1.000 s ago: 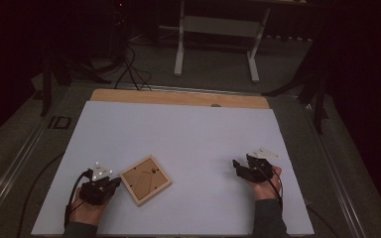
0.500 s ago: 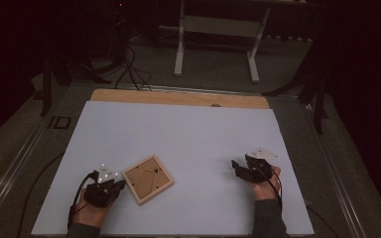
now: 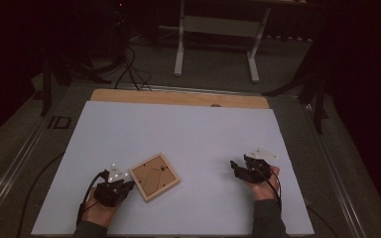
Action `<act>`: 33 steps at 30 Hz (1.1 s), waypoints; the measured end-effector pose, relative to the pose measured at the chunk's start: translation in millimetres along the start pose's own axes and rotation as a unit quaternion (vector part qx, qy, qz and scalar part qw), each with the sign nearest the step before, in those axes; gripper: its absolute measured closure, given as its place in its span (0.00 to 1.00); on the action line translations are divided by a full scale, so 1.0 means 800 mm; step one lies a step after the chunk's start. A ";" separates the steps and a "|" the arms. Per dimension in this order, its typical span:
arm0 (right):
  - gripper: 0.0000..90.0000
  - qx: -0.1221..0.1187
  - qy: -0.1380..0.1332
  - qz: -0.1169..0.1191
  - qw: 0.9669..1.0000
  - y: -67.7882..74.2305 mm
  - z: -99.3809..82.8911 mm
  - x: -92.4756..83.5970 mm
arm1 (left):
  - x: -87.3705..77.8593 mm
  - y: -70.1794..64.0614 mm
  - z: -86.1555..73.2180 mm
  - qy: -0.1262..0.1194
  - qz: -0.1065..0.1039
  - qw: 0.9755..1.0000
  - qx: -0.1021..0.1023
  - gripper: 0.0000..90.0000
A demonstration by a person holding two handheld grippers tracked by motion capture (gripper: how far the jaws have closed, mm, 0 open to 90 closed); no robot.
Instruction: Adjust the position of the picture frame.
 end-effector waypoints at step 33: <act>0.61 0.039 -0.030 0.066 0.997 0.047 0.021 0.008 | 0.050 -0.014 0.050 0.016 -0.006 1.000 0.006 0.99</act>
Point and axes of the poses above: each handheld gripper's, and its own axes: x roughly forward along the jaws, z roughly out of its top, y roughly to its left, the point moved 8 cm from there along x, roughly forward along the jaws, and after that the axes turned 1 degree about y, right-handed, at the moved point
